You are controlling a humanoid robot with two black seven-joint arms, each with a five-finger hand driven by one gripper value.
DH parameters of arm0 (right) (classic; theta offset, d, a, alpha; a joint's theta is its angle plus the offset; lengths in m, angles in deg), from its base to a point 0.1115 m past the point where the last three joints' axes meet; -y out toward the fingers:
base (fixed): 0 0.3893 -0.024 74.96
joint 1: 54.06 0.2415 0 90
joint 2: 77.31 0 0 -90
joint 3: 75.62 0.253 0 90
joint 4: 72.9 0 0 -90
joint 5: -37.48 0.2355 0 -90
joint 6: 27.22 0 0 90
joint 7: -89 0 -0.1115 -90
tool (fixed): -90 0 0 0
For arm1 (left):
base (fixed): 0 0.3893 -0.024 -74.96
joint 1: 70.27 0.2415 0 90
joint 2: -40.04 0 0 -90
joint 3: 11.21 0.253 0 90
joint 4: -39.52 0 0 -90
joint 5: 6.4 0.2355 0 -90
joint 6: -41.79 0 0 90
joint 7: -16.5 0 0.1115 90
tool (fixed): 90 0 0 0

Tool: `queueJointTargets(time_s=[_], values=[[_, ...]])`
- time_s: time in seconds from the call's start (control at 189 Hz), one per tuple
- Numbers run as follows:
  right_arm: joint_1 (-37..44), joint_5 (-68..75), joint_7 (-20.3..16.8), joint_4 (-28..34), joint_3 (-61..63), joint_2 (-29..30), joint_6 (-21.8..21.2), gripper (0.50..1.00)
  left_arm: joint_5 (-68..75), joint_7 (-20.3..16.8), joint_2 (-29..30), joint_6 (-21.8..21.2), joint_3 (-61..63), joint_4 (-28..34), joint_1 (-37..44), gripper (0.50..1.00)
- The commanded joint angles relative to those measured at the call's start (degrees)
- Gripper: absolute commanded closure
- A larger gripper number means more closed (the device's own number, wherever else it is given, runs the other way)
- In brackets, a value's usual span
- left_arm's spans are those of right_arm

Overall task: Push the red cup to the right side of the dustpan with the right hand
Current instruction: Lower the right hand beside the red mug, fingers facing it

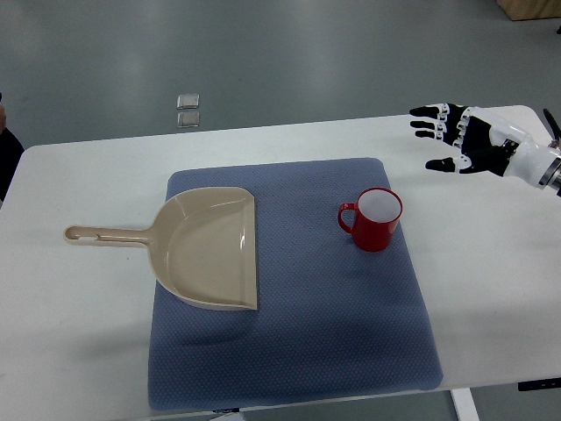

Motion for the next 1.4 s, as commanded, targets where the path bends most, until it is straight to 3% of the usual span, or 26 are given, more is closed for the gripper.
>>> queueJointTargets(time_s=[0.0, 0.74, 1.396], values=[[-1.9, -5.0, 0.45, 0.44, 0.01, 0.21, 0.02, 0.568, -0.01, 0.01, 0.0, 0.0, 0.0, 0.0, 0.0, 0.5], [-6.65, -8.17, 0.45, 0.09, -0.08, 6.89, 0.21, 0.57, -0.1, 0.01, 0.0, 0.0, -0.09, 0.09, 0.0, 0.5], [-6.65, -7.55, 0.45, -3.07, -0.52, 12.34, 5.84, 0.568, -0.1, 0.01, 0.0, 0.0, -0.09, 0.09, 0.0, 0.5]])
